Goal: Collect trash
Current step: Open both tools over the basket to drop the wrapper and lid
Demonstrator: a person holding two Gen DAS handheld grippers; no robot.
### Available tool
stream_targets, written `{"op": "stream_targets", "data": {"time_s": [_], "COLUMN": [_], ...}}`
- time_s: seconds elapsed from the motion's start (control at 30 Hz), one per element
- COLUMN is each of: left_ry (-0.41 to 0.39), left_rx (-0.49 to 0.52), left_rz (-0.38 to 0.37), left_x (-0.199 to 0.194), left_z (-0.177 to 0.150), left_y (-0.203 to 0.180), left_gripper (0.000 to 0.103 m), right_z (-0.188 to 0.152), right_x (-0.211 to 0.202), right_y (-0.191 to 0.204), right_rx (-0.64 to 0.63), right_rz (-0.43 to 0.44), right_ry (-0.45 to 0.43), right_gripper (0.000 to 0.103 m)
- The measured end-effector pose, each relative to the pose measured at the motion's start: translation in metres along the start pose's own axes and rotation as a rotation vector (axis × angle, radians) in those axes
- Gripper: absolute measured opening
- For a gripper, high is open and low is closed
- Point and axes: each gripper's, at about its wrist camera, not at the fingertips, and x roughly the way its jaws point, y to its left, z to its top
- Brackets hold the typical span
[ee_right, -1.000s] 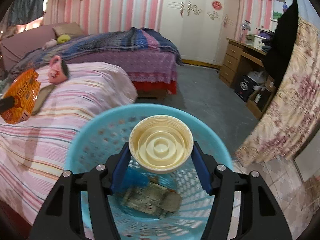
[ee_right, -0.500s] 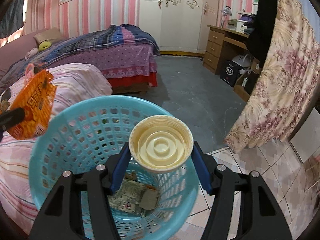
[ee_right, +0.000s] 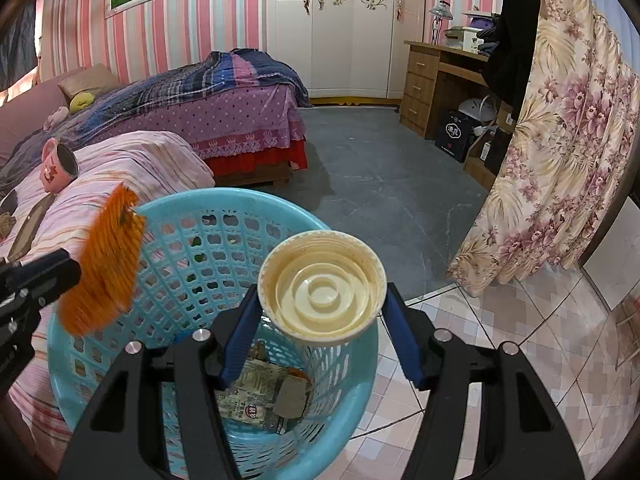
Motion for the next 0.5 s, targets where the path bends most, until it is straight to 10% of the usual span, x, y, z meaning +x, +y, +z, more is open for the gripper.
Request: {"op": "stream_targets", "data": {"time_s": [0.2, 0.5], "left_ry": [-0.027, -0.051], "left_rx": [-0.029, -0.112], "left_rz": [0.086, 0.174], "left_x": [-0.007, -0.018], "left_z": [0.0, 0.0], "left_y": [0.023, 0.066], "left_gripper": [0.077, 0.093], "right_z": [-0.001, 0.0], "right_x": [0.005, 0.007], "right_y": [0.002, 0.016], "right_rx": [-0.006, -0.005], "right_rz": [0.001, 0.017], "right_ry": [0.008, 0.009], "right_gripper": [0.061, 0.062]}}
